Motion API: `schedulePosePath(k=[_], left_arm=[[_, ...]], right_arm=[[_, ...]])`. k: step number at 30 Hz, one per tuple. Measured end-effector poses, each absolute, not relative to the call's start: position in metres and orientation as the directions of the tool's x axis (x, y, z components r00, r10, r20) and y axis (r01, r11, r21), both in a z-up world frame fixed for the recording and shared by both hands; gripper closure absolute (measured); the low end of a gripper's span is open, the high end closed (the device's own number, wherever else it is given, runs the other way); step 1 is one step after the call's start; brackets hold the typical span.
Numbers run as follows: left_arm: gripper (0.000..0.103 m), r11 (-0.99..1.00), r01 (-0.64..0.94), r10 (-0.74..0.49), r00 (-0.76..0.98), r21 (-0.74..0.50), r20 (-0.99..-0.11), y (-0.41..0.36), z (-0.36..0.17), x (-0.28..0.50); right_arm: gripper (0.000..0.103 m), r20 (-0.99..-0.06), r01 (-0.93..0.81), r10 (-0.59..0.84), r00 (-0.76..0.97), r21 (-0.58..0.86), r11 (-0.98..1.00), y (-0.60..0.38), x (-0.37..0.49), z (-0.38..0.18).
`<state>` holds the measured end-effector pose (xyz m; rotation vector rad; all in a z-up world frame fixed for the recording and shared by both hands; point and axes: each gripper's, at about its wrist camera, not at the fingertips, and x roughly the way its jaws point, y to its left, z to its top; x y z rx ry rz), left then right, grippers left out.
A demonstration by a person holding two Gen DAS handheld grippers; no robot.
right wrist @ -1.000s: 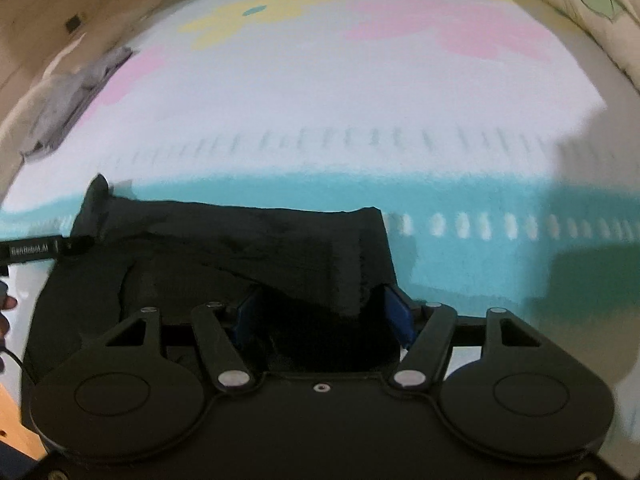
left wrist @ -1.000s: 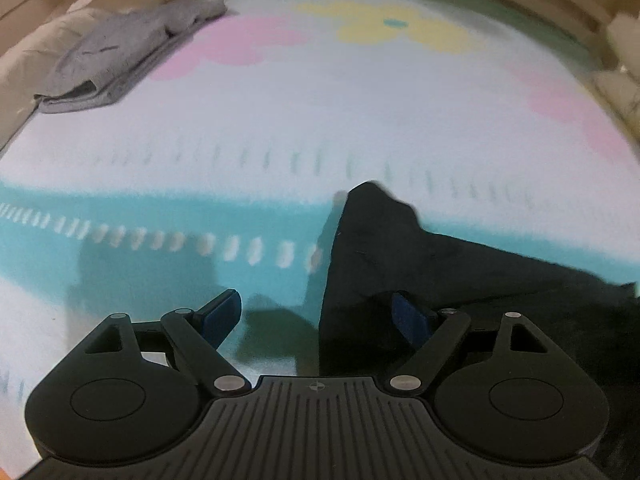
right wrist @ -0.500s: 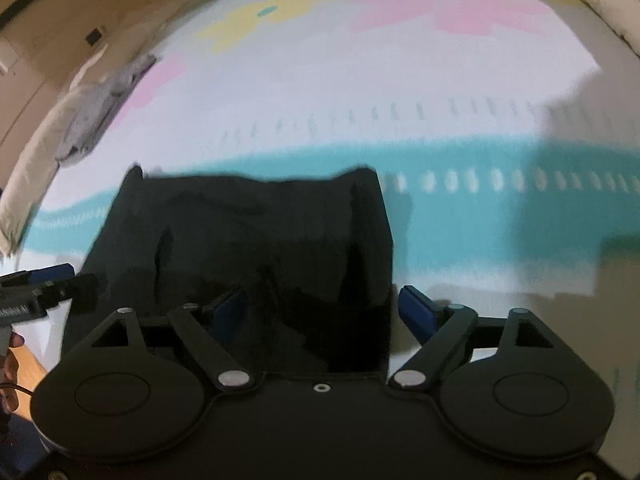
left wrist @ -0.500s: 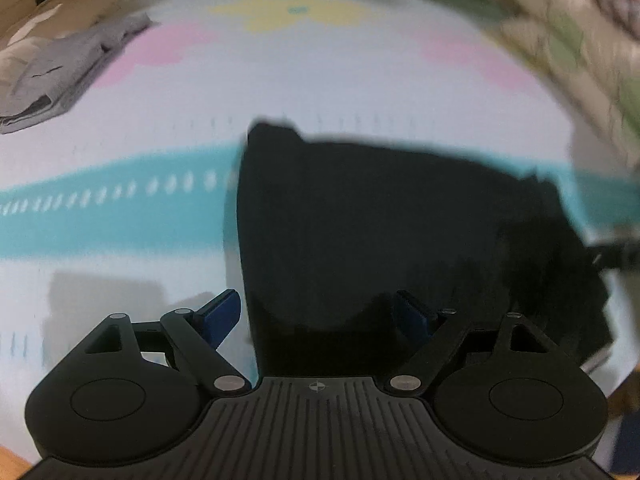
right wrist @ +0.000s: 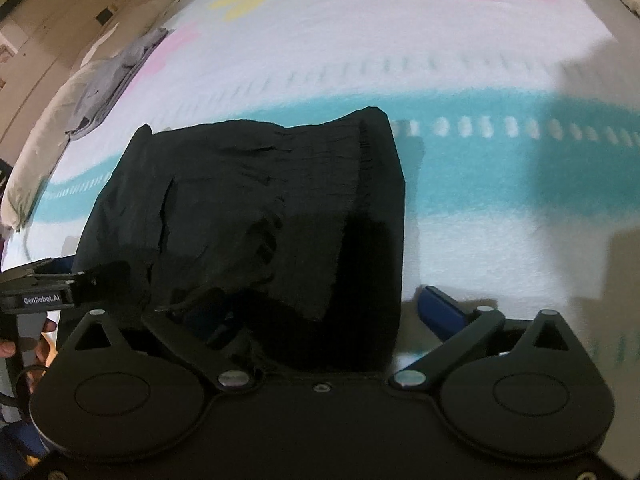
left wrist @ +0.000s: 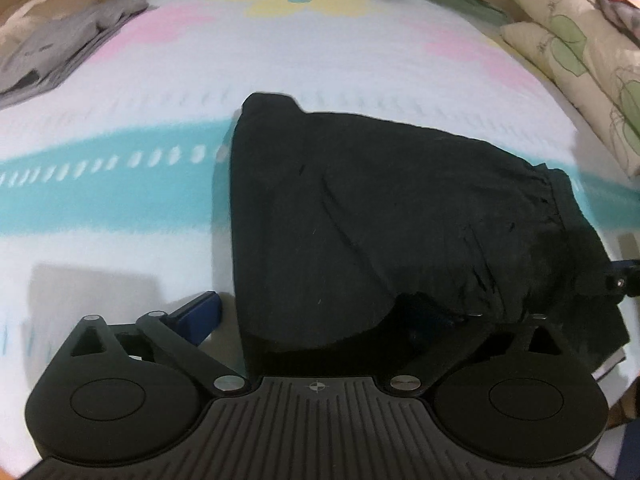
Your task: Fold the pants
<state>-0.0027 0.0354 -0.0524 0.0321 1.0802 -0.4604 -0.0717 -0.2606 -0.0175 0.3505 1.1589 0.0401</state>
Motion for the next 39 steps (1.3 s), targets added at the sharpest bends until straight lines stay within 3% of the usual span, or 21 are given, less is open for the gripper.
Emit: schedulePosePath(k=[13, 35, 38, 39], left_arm=[[0.0, 0.902, 0.373, -0.366, 0.387, -0.219, -0.846, 0.033, -0.055, 0.004], [0.001, 0.909, 0.357, -0.344, 0.354, -0.215, -0.87, 0.028, -0.055, 0.013], [0.001, 0.909, 0.362, -0.339, 0.35, -0.208, -0.873, 0.026, -0.055, 0.015], [0.001, 0.909, 0.364, -0.337, 0.352, -0.204, -0.873, 0.025, -0.055, 0.015]], right_arm=[[0.0, -0.847, 0.078, 0.234, 0.477, 0.307, 0.949, -0.247, -0.072, -0.022], [0.001, -0.87, 0.068, 0.228, 0.437, 0.285, 0.956, -0.243, -0.067, -0.023], [0.022, -0.876, 0.057, 0.208, 0.436, 0.257, 0.965, -0.241, -0.069, -0.02], [0.035, -0.876, 0.048, 0.203, 0.438, 0.248, 0.968, -0.241, -0.07, -0.018]])
